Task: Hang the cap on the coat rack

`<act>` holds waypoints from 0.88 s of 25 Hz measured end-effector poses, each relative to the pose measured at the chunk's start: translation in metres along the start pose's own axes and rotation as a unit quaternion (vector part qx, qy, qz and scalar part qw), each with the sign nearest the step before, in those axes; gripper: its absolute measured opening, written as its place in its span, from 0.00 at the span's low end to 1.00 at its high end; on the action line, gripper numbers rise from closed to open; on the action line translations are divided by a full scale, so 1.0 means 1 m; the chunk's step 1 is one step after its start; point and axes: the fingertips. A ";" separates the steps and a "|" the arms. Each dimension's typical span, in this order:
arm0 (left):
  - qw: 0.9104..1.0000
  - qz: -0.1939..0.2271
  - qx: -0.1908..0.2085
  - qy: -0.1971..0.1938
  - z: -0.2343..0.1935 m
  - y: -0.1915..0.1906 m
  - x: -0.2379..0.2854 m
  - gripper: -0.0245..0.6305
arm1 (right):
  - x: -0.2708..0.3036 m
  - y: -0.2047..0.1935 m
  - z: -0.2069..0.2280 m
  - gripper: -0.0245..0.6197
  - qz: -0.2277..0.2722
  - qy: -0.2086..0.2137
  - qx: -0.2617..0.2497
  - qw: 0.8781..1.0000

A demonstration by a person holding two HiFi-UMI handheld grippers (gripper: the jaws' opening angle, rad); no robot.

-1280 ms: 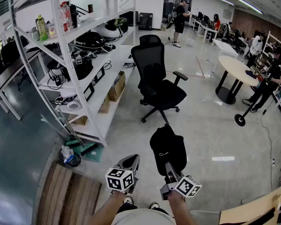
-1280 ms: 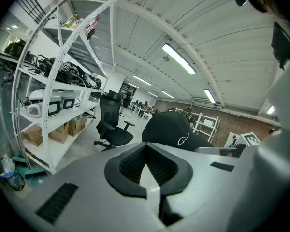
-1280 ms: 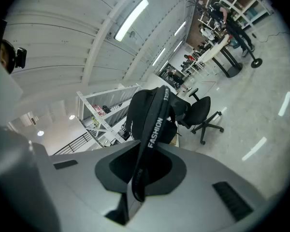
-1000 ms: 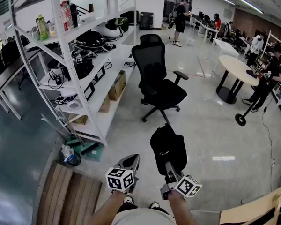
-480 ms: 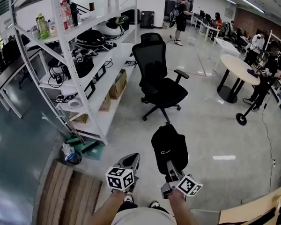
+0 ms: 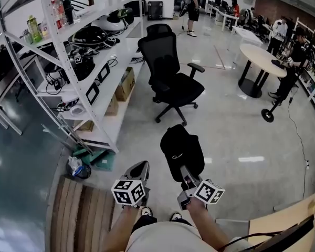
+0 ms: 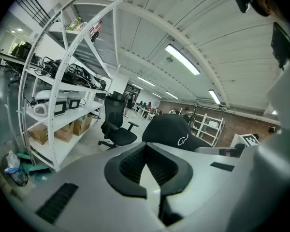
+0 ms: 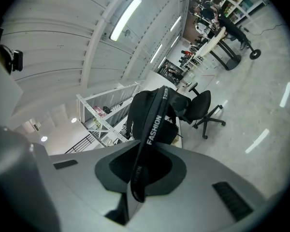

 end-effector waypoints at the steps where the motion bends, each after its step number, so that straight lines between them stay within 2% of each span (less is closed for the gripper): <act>1: 1.000 0.000 -0.001 0.003 -0.001 -0.001 -0.002 0.04 | 0.001 -0.001 -0.001 0.07 -0.003 0.002 0.001 1.000; 9: 0.999 0.007 -0.012 0.039 -0.017 -0.005 -0.022 0.04 | 0.012 -0.015 -0.011 0.07 -0.036 0.022 0.004 0.999; 13: 0.997 0.014 -0.025 0.071 -0.030 -0.012 -0.036 0.04 | 0.024 -0.032 -0.016 0.07 -0.068 0.042 0.003 0.997; 22: 0.985 0.040 -0.056 0.161 -0.049 -0.035 -0.089 0.04 | 0.033 -0.070 -0.024 0.07 -0.152 0.082 0.007 0.985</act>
Point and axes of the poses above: the fingertips, and each gripper's own axes: x forward along the fingers, z to its right, y out of its top
